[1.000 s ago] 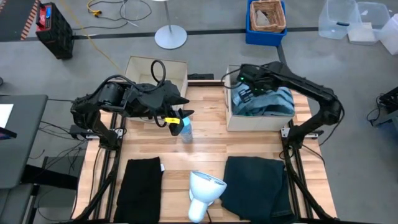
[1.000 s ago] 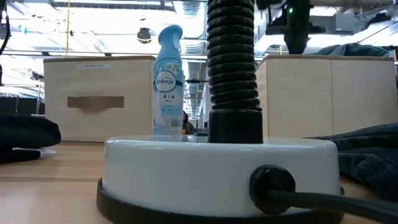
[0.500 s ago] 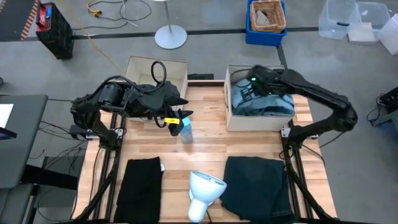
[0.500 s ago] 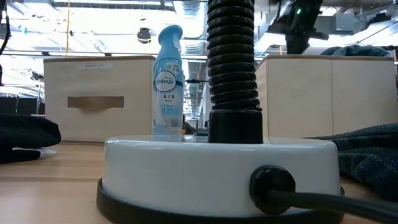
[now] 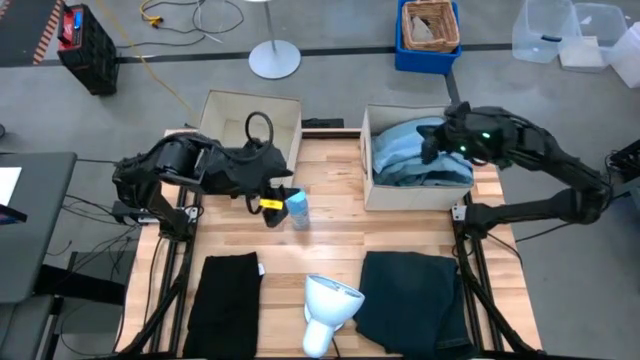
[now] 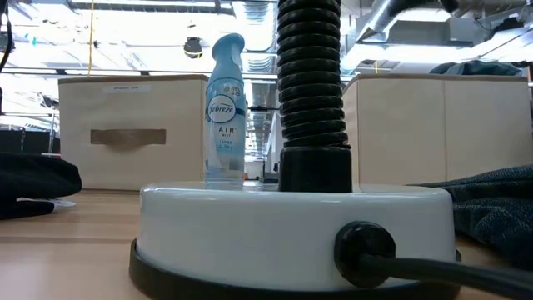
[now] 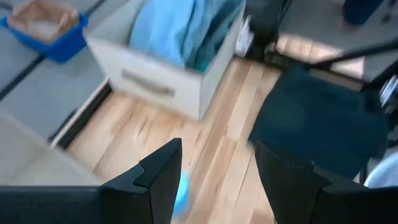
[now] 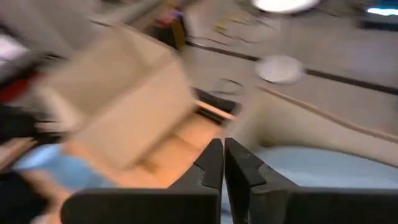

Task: Sort clothes
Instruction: Put the black shorts into the left laundry organizer

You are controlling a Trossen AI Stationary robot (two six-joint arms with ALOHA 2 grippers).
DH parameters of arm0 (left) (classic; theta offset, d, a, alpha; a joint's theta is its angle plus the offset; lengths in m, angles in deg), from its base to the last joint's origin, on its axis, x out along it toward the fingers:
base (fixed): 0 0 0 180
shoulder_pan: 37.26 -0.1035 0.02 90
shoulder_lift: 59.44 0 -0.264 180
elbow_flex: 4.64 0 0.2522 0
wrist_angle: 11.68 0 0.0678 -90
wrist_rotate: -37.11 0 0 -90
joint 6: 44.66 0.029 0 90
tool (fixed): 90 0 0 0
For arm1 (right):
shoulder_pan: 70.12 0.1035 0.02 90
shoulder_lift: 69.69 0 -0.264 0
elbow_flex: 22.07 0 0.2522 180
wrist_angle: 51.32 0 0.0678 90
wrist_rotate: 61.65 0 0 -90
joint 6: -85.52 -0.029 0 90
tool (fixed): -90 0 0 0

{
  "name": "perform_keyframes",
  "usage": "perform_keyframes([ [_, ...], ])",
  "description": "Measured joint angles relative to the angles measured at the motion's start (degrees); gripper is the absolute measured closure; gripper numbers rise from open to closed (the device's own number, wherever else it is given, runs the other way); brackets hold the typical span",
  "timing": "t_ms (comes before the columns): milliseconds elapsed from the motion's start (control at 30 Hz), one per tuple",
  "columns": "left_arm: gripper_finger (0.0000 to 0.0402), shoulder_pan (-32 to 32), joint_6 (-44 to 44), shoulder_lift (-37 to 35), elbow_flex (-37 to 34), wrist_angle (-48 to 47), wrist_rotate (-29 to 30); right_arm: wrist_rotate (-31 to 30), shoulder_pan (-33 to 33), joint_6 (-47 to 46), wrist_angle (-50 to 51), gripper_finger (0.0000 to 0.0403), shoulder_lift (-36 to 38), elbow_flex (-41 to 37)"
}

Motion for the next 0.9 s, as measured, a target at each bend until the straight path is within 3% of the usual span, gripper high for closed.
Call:
perform_keyframes([
  [133,0.0203,0.56,-4.11,0.17,0.0,-7.53,-2.29,0.89,6.42,1.33,-4.23,0.0347,2.12,0.0],
  [367,0.0203,2.88,-12.85,0.37,-3.63,-10.34,-18.88,1.27,17.25,3.09,-9.86,0.0286,1.95,0.0],
  [667,0.02,6.52,-23.37,0.38,-22.54,-10.56,-25.97,1.29,28.57,5.36,-15.38,0.0171,-1.68,0.0],
  [900,0.0191,9.53,-33.07,0.31,-38.1,-10.59,-30.66,1.09,34.16,6.53,-18.16,0.0157,-3.08,0.0],
])
